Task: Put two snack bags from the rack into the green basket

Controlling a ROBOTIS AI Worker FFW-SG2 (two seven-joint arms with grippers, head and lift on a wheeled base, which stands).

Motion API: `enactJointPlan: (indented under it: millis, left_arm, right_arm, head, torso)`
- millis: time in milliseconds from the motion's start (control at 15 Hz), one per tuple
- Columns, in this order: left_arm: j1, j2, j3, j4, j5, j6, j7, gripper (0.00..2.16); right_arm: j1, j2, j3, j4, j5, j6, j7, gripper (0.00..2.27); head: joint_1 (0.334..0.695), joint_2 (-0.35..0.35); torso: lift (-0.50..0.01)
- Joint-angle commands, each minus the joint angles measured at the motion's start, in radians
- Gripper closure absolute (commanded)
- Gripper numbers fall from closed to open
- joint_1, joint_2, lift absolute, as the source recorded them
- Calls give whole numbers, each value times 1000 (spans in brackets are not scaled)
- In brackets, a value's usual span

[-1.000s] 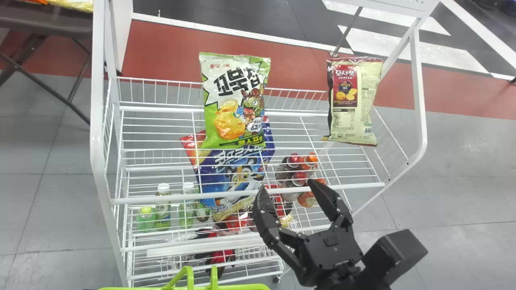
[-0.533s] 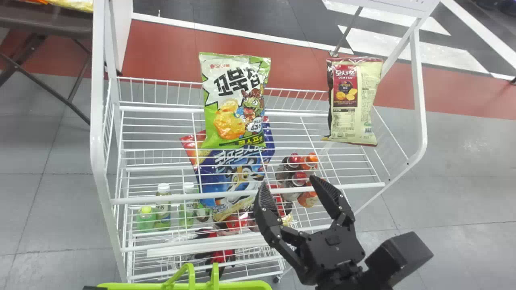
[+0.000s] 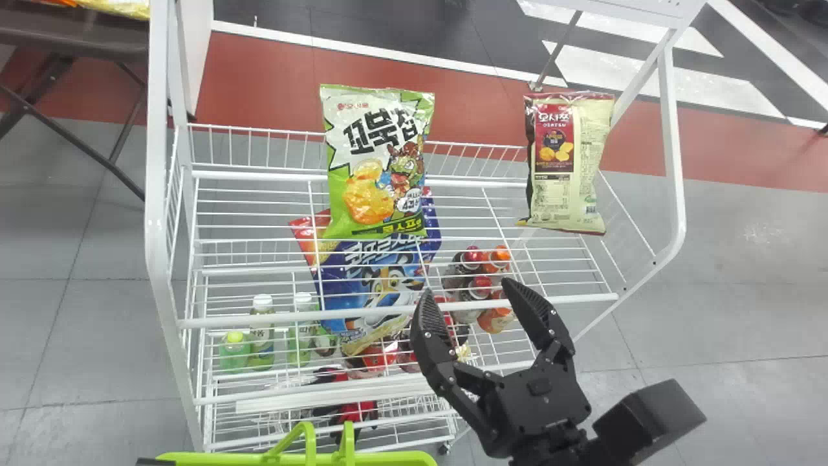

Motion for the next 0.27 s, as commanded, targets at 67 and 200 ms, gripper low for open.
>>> enactJointPlan:
  millis: [67, 200]
  left_arm:
    - [2, 0, -2, 0, 0, 4, 0, 1474]
    - [2, 0, 0, -8, 0, 4, 9, 1474]
  right_arm:
    - [4, -4, 0, -2, 0, -9, 0, 66]
    - [9, -5, 0, -3, 0, -24, 0, 66]
  head:
    - [695, -350]
    - [695, -350]
  torso:
    - [-6]
    - [-6]
